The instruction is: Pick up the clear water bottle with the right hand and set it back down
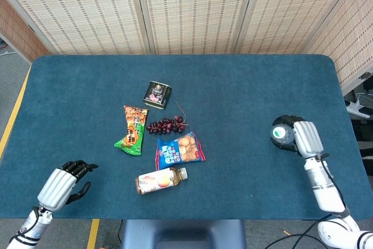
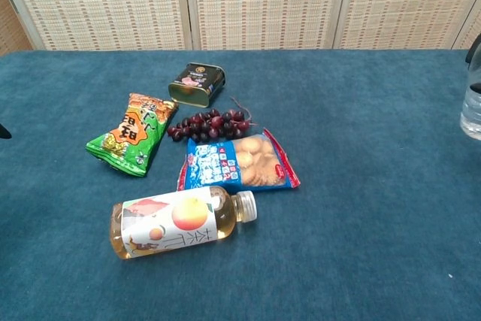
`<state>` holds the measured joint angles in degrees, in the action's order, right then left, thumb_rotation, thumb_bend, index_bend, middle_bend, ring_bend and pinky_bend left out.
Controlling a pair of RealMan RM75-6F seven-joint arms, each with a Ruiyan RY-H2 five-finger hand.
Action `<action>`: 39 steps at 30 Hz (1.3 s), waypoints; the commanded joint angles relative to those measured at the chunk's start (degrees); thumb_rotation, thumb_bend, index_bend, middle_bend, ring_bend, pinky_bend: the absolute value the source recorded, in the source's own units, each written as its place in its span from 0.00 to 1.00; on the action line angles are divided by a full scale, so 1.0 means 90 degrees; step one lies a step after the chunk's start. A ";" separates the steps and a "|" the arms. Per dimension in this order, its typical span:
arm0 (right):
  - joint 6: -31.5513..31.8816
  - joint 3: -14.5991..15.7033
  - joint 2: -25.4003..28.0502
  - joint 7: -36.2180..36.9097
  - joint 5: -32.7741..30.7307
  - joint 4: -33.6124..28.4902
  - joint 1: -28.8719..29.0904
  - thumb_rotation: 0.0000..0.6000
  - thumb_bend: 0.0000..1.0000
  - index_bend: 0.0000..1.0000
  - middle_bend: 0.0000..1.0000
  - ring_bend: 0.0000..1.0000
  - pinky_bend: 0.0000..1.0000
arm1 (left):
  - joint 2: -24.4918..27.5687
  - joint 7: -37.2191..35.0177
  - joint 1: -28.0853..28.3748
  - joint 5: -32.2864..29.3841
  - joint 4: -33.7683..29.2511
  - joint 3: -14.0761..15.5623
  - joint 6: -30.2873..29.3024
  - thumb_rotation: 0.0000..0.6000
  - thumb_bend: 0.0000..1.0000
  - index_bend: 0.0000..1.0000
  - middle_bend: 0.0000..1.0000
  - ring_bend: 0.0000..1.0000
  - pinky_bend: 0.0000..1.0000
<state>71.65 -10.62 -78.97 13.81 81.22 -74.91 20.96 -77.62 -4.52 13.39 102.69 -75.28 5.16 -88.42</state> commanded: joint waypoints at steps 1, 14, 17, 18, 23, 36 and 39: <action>0.0266 -0.0094 -0.0398 -0.1611 -0.0463 0.0238 -0.0006 1.00 0.38 0.69 0.61 0.52 0.58 | 0.0002 -0.0011 0.0004 -0.0003 -0.0011 0.0001 0.0005 1.00 0.43 0.27 0.39 0.29 0.40; -0.0012 0.0989 0.0612 0.3960 0.1678 -0.0554 0.0391 1.00 0.38 0.70 0.62 0.52 0.58 | 0.0007 -0.0052 0.0000 -0.0004 0.0015 -0.0003 -0.0015 1.00 0.43 0.27 0.39 0.29 0.40; 0.0055 0.1067 0.0671 0.4413 0.1786 -0.0277 0.0451 1.00 0.38 0.70 0.62 0.52 0.58 | 0.0009 -0.0048 -0.0003 -0.0014 0.0017 -0.0005 -0.0012 1.00 0.43 0.27 0.39 0.29 0.40; 0.0046 0.1053 0.0653 0.4312 0.1734 -0.0188 0.0448 1.00 0.38 0.70 0.62 0.52 0.58 | 0.0012 -0.0055 -0.0004 -0.0011 0.0008 -0.0004 -0.0016 1.00 0.43 0.27 0.39 0.29 0.40; -0.0012 0.0848 0.0326 0.2971 0.1155 0.0388 0.0312 1.00 0.38 0.70 0.62 0.52 0.58 | 0.0016 -0.0052 -0.0011 -0.0002 0.0003 -0.0005 -0.0040 1.00 0.43 0.27 0.39 0.29 0.40; 0.1507 0.0040 -0.1176 -0.0102 0.0434 0.1958 0.0033 1.00 0.38 0.70 0.62 0.52 0.58 | 0.0000 0.0000 -0.0001 0.0000 -0.0004 0.0004 0.0006 1.00 0.43 0.27 0.39 0.29 0.40; 0.1268 0.0306 -0.0907 0.0832 0.0682 0.1522 0.0043 1.00 0.38 0.70 0.62 0.52 0.58 | 0.0005 -0.0001 0.0001 0.0016 0.0006 0.0007 -0.0006 1.00 0.43 0.27 0.39 0.29 0.40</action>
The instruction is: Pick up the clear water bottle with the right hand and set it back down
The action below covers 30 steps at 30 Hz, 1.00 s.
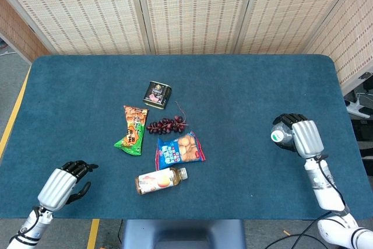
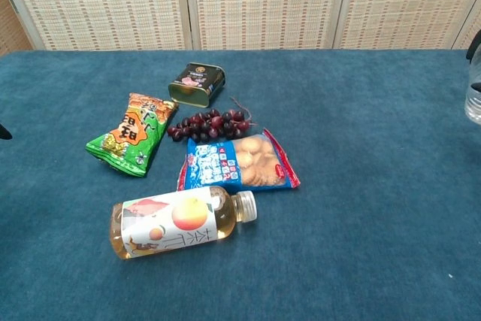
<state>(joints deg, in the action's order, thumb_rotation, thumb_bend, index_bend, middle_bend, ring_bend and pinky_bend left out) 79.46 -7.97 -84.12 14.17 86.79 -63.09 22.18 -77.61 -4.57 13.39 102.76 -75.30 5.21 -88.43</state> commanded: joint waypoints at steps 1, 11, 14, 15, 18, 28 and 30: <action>0.0330 0.0094 -0.0233 0.1094 0.0156 0.0072 -0.0076 1.00 0.38 0.70 0.62 0.52 0.58 | 0.0005 0.0011 0.0000 0.0011 0.0007 0.0004 -0.0007 1.00 0.43 0.27 0.39 0.29 0.40; -0.0247 0.1037 0.0956 0.6137 0.1254 -0.0942 0.0381 1.00 0.38 0.70 0.62 0.52 0.58 | 0.0008 -0.0020 -0.0009 0.0015 0.0005 0.0004 -0.0032 1.00 0.43 0.27 0.39 0.29 0.40; -0.0237 0.1001 0.0904 0.5955 0.1171 -0.0703 0.0377 1.00 0.39 0.70 0.62 0.52 0.58 | 0.0005 -0.0004 -0.0010 0.0009 0.0015 0.0003 -0.0024 1.00 0.43 0.27 0.39 0.29 0.40; -0.0240 0.0945 0.0838 0.5657 0.1064 -0.0640 0.0341 1.00 0.38 0.70 0.62 0.52 0.58 | 0.0006 -0.0010 -0.0009 0.0005 0.0009 0.0002 -0.0021 1.00 0.43 0.27 0.39 0.29 0.40; -0.0196 0.0670 0.0524 0.4223 0.0625 -0.0414 0.0197 1.00 0.38 0.70 0.62 0.52 0.58 | 0.0006 -0.0009 -0.0008 0.0014 0.0008 0.0005 -0.0025 1.00 0.43 0.27 0.39 0.29 0.40; 0.0711 -0.0007 -0.0886 0.0643 -0.0003 0.1188 -0.0043 1.00 0.38 0.71 0.62 0.52 0.59 | 0.0007 -0.0004 -0.0001 0.0002 -0.0005 0.0007 0.0007 1.00 0.43 0.27 0.39 0.29 0.40; 0.0763 -0.0020 -0.0982 0.0609 0.0017 0.1345 -0.0033 1.00 0.38 0.71 0.62 0.52 0.59 | 0.0007 -0.0001 -0.0004 0.0013 0.0005 0.0008 -0.0009 1.00 0.43 0.27 0.39 0.29 0.40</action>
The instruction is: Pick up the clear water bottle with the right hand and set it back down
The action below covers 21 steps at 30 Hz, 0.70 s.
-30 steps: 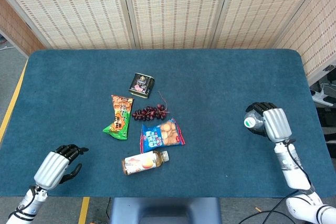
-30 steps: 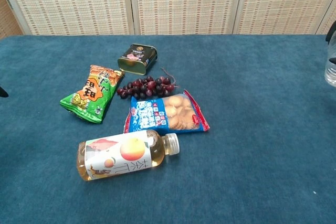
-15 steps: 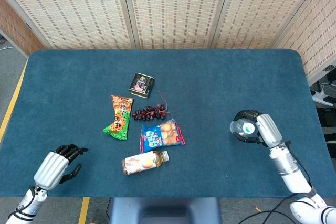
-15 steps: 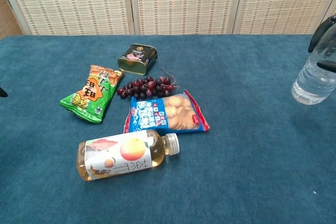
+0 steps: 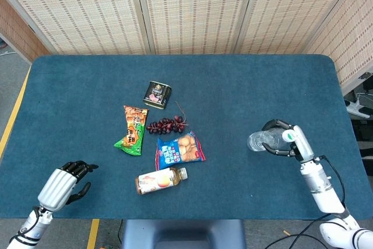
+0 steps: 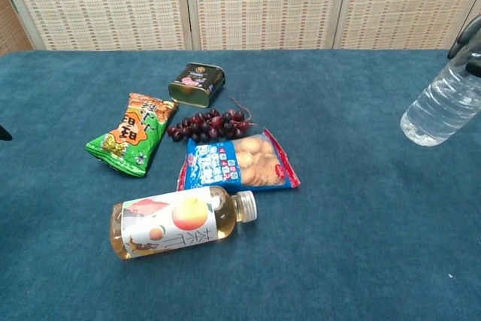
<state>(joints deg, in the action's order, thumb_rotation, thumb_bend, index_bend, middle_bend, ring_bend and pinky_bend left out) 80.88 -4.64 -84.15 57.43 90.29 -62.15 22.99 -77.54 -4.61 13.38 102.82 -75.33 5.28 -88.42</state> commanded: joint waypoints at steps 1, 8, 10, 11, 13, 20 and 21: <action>0.0632 -0.0394 -0.1016 -0.4186 -0.0361 0.1299 -0.0118 1.00 0.38 0.71 0.62 0.52 0.59 | -0.0002 0.0010 -0.0005 0.0007 0.0013 0.0000 -0.0014 1.00 0.43 0.27 0.39 0.29 0.40; 0.0337 -0.0244 -0.0885 -0.3597 -0.0274 0.1068 -0.0083 1.00 0.38 0.71 0.62 0.52 0.59 | -0.0010 0.0000 -0.0008 0.0018 0.0029 -0.0003 -0.0036 1.00 0.43 0.27 0.39 0.29 0.40; 0.0331 -0.0246 -0.0813 -0.3550 -0.0228 0.0896 -0.0047 1.00 0.38 0.71 0.62 0.52 0.59 | -0.0014 -0.0010 -0.0005 0.0020 0.0025 -0.0005 -0.0039 1.00 0.43 0.27 0.39 0.29 0.40; 0.0431 -0.0266 -0.0762 -0.3481 -0.0167 0.0714 -0.0033 1.00 0.38 0.71 0.62 0.52 0.59 | -0.0015 -0.0011 -0.0007 0.0024 0.0029 -0.0004 -0.0045 1.00 0.43 0.27 0.39 0.29 0.40; 0.0631 -0.0276 -0.0619 -0.3337 -0.0012 0.0321 -0.0017 1.00 0.38 0.71 0.62 0.53 0.59 | -0.0020 0.0001 -0.0007 0.0023 0.0043 -0.0005 -0.0042 1.00 0.43 0.27 0.39 0.29 0.40; 0.0531 -0.0152 0.0317 -0.3288 0.0188 -0.1198 -0.0022 1.00 0.38 0.71 0.63 0.53 0.60 | -0.0028 0.0027 -0.0010 0.0032 0.0046 0.0002 -0.0044 1.00 0.43 0.27 0.39 0.29 0.40; 0.0410 -0.0130 0.0317 -0.3408 0.0111 -0.1116 -0.0028 1.00 0.38 0.71 0.63 0.53 0.60 | -0.0026 0.0018 -0.0011 0.0033 0.0039 0.0000 -0.0050 1.00 0.43 0.27 0.39 0.29 0.40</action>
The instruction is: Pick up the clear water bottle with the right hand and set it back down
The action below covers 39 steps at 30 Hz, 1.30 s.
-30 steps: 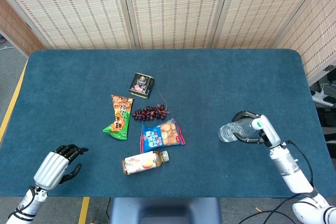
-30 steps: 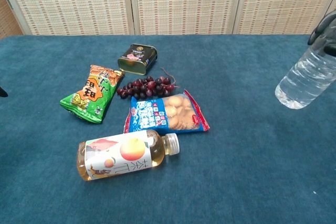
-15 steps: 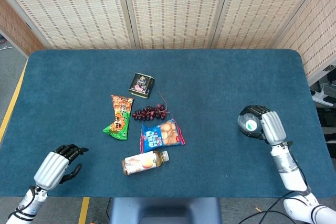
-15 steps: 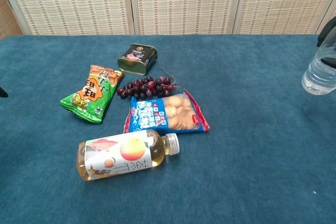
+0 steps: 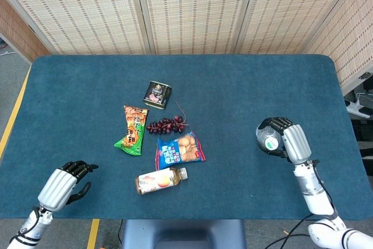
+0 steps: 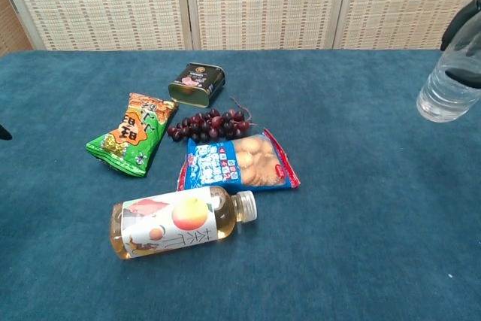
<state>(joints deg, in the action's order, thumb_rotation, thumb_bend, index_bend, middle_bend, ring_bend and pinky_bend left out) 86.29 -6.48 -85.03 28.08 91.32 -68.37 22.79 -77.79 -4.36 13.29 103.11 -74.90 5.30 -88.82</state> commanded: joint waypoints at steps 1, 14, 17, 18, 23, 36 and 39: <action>-0.0402 0.0084 0.0357 -0.0279 -0.0172 -0.0250 -0.0012 1.00 0.38 0.71 0.63 0.53 0.60 | 0.0005 -0.0026 -0.0001 0.0004 -0.0013 -0.0003 -0.0018 1.00 0.43 0.27 0.39 0.29 0.40; -0.0262 0.0023 0.0005 -0.0175 -0.0134 0.0074 -0.0019 1.00 0.39 0.71 0.63 0.53 0.60 | 0.0003 -0.0011 0.0005 -0.0016 -0.0015 0.0000 0.0022 1.00 0.43 0.27 0.39 0.29 0.40; 0.0005 0.0121 0.0243 0.0004 0.0124 -0.0411 -0.0105 1.00 0.38 0.71 0.63 0.53 0.60 | 0.0006 0.0001 0.0003 -0.0001 -0.0008 0.0007 0.0014 1.00 0.43 0.27 0.39 0.29 0.40; 0.0002 0.0158 0.0306 0.0065 0.0156 -0.0511 -0.0119 1.00 0.38 0.71 0.63 0.53 0.60 | 0.0007 -0.0001 0.0002 -0.0002 -0.0015 0.0006 0.0011 1.00 0.43 0.27 0.39 0.29 0.40; -0.0765 0.0292 0.0478 0.0689 -0.0077 -0.0605 0.0029 1.00 0.38 0.71 0.63 0.53 0.60 | 0.0017 -0.0007 -0.0006 0.0010 -0.0018 0.0008 -0.0017 1.00 0.43 0.27 0.39 0.29 0.40; -0.2450 -0.0007 -0.0136 0.2614 -0.0951 0.0491 0.0572 1.00 0.38 0.70 0.63 0.53 0.60 | 0.0011 0.0016 0.0006 -0.0016 -0.0021 0.0012 0.0046 1.00 0.43 0.27 0.39 0.29 0.40; -0.2465 0.0044 -0.0177 0.2701 -0.0858 0.0628 0.0583 1.00 0.38 0.62 0.63 0.48 0.59 | 0.0016 -0.0005 0.0004 -0.0014 -0.0031 0.0009 0.0031 1.00 0.43 0.27 0.39 0.29 0.40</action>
<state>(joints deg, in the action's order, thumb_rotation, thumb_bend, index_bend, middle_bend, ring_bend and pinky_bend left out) 64.25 -6.16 -86.30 51.89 83.35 -63.26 27.80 -77.65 -4.40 13.32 102.98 -75.17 5.38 -88.54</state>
